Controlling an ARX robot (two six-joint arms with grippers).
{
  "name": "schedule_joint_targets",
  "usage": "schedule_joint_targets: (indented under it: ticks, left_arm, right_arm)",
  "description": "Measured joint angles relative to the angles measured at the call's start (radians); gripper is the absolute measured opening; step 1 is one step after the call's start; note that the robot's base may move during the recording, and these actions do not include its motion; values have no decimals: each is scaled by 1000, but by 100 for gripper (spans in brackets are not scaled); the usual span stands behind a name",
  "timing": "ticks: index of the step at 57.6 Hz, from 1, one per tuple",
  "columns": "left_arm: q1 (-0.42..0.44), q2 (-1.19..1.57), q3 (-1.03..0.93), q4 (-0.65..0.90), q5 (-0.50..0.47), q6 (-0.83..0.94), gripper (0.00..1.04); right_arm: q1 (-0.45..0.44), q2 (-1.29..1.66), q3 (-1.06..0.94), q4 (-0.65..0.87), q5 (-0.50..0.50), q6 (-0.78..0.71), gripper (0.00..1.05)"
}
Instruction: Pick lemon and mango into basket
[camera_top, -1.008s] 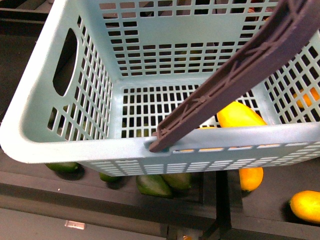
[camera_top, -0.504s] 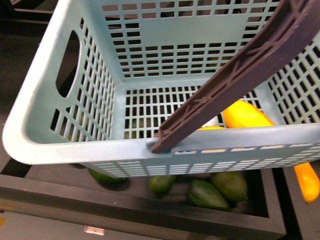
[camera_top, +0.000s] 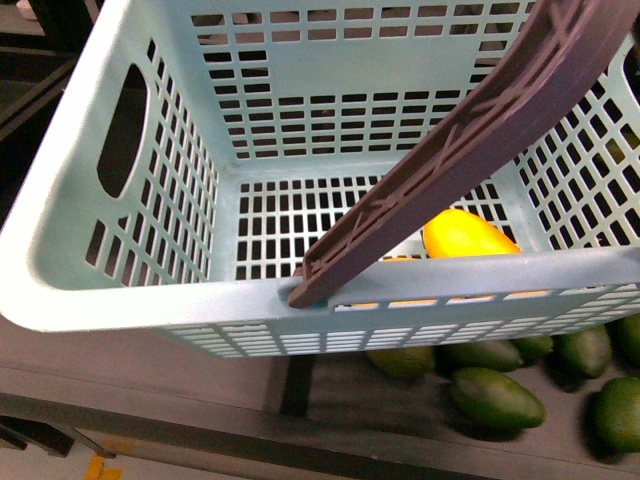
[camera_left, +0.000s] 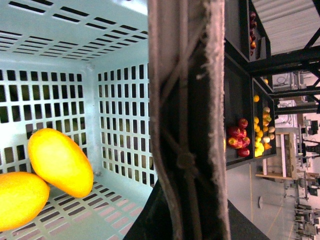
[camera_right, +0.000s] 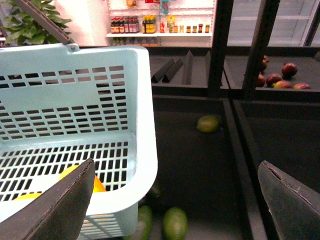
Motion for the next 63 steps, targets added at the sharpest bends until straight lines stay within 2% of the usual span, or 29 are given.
schedule_joint_targets:
  ticks: [43, 45, 48, 53, 58, 63]
  left_arm:
    - [9, -2, 0, 0, -11, 13, 5]
    - [-10, 0, 8, -21, -98, -8, 5]
    - [-32, 27, 55, -73, -332, -120, 5]
    - [-36, 101, 144, -94, -555, -247, 5]
    - [20, 208, 279, -119, -663, -272, 5]
    - [106, 340, 441, -168, -671, -286, 5]
  right_arm:
    - [-2, 0, -1, -1, -7, 0, 96]
    - [-2, 0, -1, -1, -5, 1, 96]
    - [-2, 0, -1, -1, -5, 0, 96]
    - [-2, 0, -1, -1, -5, 0, 96]
    - [-2, 0, -1, -1, -4, 1, 96]
    - [-2, 0, -1, -1, -4, 1, 96]
